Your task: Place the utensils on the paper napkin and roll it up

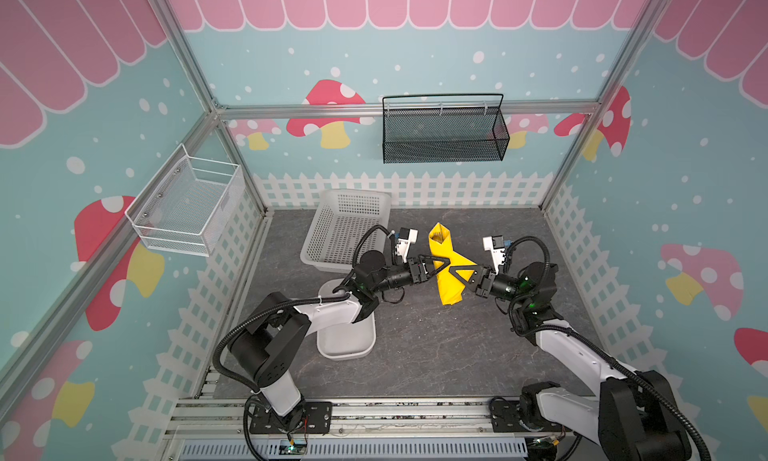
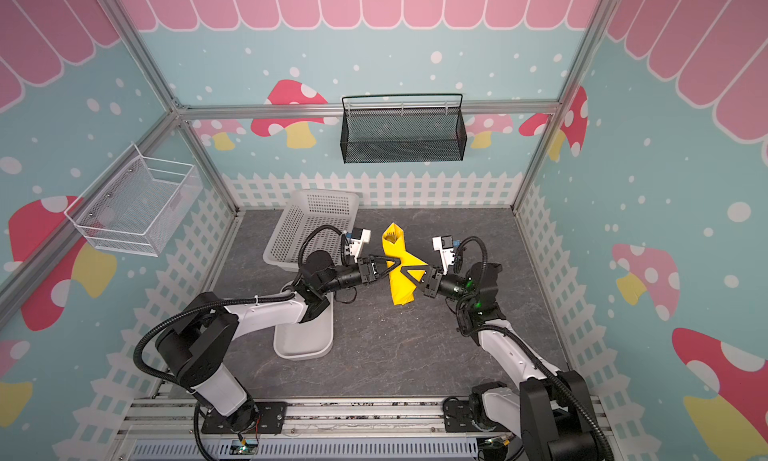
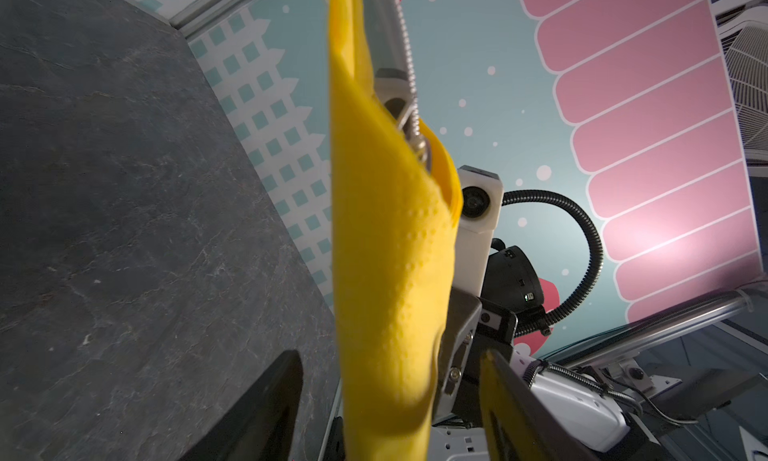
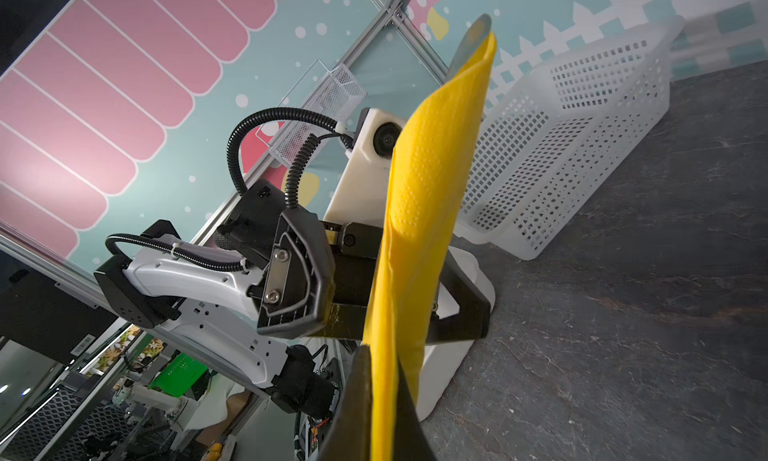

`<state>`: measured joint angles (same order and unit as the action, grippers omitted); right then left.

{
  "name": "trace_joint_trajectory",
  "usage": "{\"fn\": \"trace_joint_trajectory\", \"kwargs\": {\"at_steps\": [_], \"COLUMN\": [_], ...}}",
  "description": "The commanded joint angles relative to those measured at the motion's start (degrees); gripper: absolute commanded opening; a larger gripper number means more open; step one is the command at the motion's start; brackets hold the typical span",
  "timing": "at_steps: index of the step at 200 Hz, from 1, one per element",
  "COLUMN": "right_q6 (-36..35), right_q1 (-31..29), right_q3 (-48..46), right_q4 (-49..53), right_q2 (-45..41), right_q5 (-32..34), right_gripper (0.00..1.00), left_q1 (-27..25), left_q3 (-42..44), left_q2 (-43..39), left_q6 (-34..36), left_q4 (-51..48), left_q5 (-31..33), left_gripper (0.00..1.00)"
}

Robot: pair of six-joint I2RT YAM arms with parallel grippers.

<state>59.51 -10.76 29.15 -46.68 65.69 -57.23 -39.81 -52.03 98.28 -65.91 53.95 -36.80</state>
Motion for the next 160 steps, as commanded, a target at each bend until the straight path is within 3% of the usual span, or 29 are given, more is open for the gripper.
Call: {"fn": "trace_joint_trajectory", "kwargs": {"at_steps": [1, 106, 160], "right_q6": [2.13, 2.54, 3.3], "right_q1": [0.22, 0.22, 0.22], "right_q3": [2.0, 1.43, 1.5], "right_q4": [-5.08, -5.37, -6.07], "right_q2": [-1.44, -1.62, -1.44], "right_q5": [-1.45, -0.93, 0.27], "right_gripper": [0.03, 0.04, 0.04], "left_q1": [-0.36, -0.27, 0.15], "left_q3": [-2.33, -3.43, -1.47], "left_q2": [2.49, 4.03, 4.22], "left_q6": [-3.44, -6.94, -7.82], "left_q4": [7.08, 11.97, 13.28], "left_q5": [-1.59, -1.44, -0.05], "left_gripper": [0.65, 0.46, 0.45]}}
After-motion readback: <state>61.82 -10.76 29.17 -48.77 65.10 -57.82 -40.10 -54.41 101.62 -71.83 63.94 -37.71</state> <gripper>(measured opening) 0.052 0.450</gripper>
